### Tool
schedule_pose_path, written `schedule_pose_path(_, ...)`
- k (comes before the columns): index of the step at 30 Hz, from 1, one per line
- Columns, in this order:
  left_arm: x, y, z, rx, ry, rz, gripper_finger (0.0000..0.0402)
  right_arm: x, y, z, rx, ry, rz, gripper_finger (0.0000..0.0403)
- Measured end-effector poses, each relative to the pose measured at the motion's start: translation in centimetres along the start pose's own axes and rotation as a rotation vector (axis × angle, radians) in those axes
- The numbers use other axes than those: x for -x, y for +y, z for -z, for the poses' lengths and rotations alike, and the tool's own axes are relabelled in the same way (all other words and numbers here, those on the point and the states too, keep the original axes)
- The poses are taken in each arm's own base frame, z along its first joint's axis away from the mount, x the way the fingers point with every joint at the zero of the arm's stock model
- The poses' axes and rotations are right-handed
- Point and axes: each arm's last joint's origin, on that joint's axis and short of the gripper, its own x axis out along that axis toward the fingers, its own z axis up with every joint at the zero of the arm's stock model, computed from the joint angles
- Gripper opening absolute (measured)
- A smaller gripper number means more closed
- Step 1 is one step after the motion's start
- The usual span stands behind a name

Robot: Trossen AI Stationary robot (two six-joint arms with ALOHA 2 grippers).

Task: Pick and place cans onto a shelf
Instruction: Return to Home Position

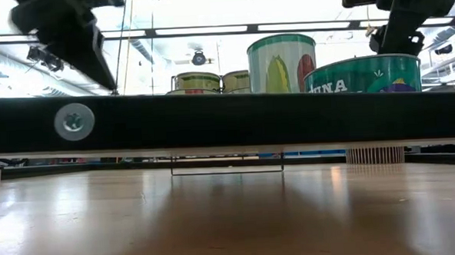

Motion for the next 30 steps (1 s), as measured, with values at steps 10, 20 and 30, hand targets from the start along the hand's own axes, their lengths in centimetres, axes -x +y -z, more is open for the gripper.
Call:
schedule_pose_path(10, 2.5, 3.9, -2.6, 0.076, -0.300, 0.052, 0.0009, 1.3, -6.1, 2.7, -0.023, -0.215, -0.144, 0.0352)
schedule_pose_path(20, -0.4, 4.4, -1.0, 0.039, -0.550, 0.302, 0.0003, 1.9, -10.0, 4.6, 0.028, -0.470, -0.238, 0.0352)
schedule_pose_path(30, -0.2, 9.7, 3.1, 0.035, -0.937, 0.353, 0.0003, 5.4, -12.3, 4.1, 0.152, -0.742, -0.215, 0.0352)
